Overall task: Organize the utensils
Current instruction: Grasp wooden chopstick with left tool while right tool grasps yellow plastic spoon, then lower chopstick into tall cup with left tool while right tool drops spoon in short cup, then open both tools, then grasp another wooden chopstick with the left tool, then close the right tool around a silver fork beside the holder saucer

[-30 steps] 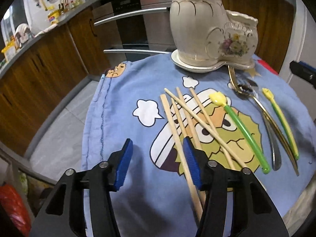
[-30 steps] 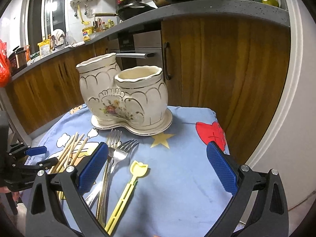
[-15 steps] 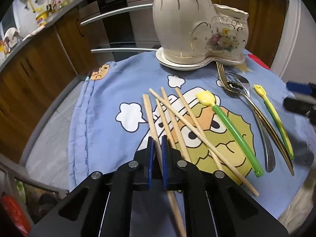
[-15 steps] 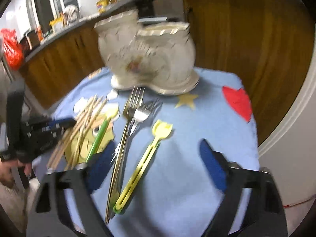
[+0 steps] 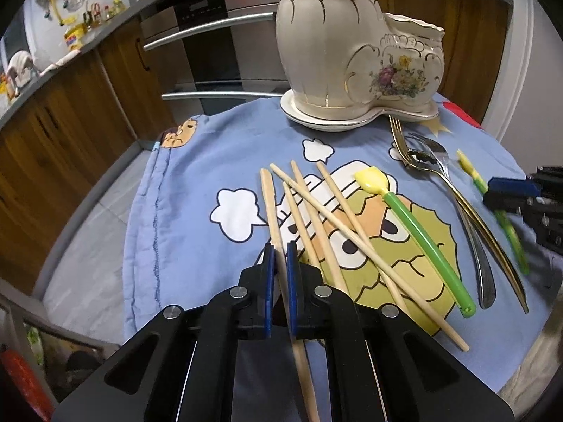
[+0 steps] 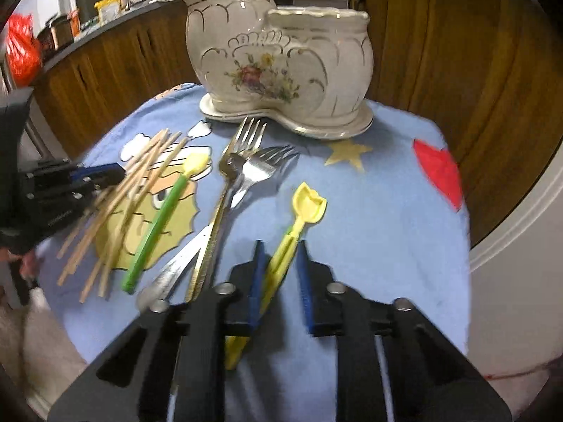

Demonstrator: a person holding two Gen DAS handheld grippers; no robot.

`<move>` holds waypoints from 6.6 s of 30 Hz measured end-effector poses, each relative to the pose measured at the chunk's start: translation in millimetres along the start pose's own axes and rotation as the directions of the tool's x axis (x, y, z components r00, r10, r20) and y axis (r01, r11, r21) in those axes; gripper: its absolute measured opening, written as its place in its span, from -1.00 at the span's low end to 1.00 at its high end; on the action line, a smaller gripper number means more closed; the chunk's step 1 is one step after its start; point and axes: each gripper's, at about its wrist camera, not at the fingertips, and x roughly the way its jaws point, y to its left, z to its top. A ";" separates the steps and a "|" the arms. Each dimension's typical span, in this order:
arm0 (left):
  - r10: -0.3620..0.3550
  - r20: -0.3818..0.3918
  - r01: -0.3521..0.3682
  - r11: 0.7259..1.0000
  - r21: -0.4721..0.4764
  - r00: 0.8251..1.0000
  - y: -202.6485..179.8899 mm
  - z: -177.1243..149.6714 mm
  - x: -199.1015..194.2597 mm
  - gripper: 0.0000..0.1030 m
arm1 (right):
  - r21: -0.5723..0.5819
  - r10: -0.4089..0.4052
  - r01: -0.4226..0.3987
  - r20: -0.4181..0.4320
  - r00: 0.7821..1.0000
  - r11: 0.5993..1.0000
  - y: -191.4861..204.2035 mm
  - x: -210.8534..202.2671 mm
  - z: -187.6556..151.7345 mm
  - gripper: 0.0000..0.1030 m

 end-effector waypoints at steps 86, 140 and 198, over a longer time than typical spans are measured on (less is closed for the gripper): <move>-0.079 0.664 0.158 0.986 -0.059 0.744 11.6 156.2 -40.8 -0.88 | 0.106 0.083 -0.167 0.544 0.835 0.980 -53.3 -7.4 139.2 -0.81; 0.065 0.381 0.001 0.985 -0.171 0.922 34.6 41.2 -43.6 0.85 | 0.212 -0.057 -0.051 0.472 0.880 0.976 -29.4 -42.1 54.9 0.91; -0.110 0.173 0.136 0.980 -0.147 0.979 27.5 -7.7 -18.0 -0.90 | -0.086 0.072 -0.063 0.117 0.990 0.994 51.3 16.4 31.5 -0.62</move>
